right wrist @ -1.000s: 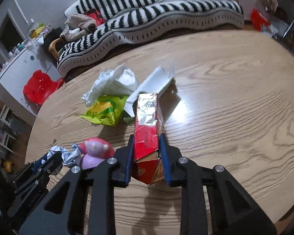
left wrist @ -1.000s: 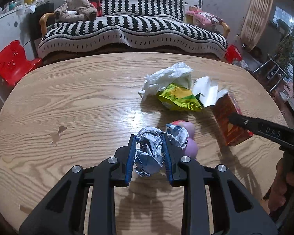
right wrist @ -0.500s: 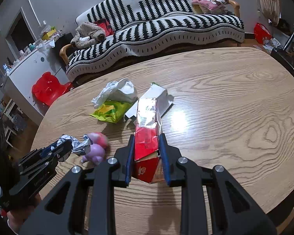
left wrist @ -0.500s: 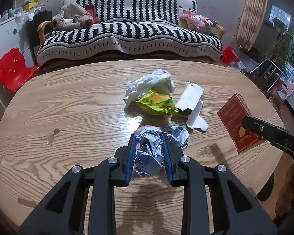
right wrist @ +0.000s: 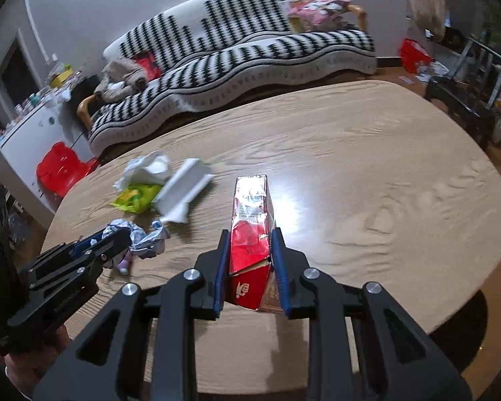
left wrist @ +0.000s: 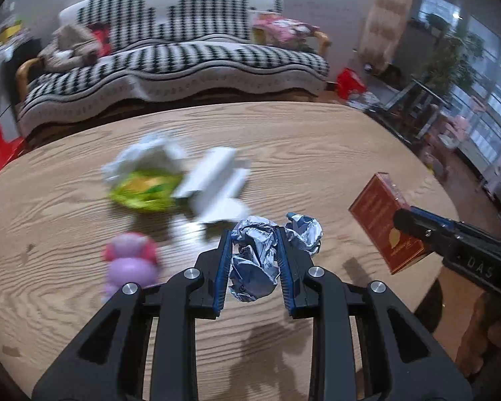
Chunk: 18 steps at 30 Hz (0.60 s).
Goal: Collect trash
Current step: 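Carry the foil and red box to the black bin and open both grippers over it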
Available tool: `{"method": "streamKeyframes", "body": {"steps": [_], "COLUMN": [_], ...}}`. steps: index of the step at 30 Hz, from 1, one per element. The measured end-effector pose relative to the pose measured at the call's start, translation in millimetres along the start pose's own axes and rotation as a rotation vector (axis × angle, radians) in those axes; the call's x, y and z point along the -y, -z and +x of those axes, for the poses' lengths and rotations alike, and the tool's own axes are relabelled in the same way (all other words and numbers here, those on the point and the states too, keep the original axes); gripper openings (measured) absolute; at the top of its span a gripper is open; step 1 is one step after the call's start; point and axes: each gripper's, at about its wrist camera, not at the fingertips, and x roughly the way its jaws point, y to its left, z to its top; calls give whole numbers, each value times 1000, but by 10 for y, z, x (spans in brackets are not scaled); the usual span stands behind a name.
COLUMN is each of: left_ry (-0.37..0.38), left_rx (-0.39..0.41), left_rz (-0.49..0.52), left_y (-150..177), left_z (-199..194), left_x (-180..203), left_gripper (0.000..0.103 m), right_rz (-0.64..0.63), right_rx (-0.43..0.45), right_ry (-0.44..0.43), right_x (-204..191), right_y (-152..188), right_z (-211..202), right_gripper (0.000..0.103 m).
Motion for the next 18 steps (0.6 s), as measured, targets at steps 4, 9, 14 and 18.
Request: {"method": "streamKeyframes", "body": {"steps": [4,9,14,18], "left_ry": [74,166,277,378], "left_rx": [-8,-25,-39,-72], "left_rz": [66,145,204,254], "left_y": [9,120,264,433], "left_z": [128,291,393,493], "left_x": [566,1286,1960,2522], "left_gripper": [26,26,26,26], "right_rz": [49,139,233,304], "right_rx": [27,61,86,92], "right_ry": [50,110,175,234], "right_x": [447,1088,1686,2174], "right_y": [78,228,428,614], "right_z": [-228,-565,-872,-1078], "right_gripper": [25,25,25,25]}}
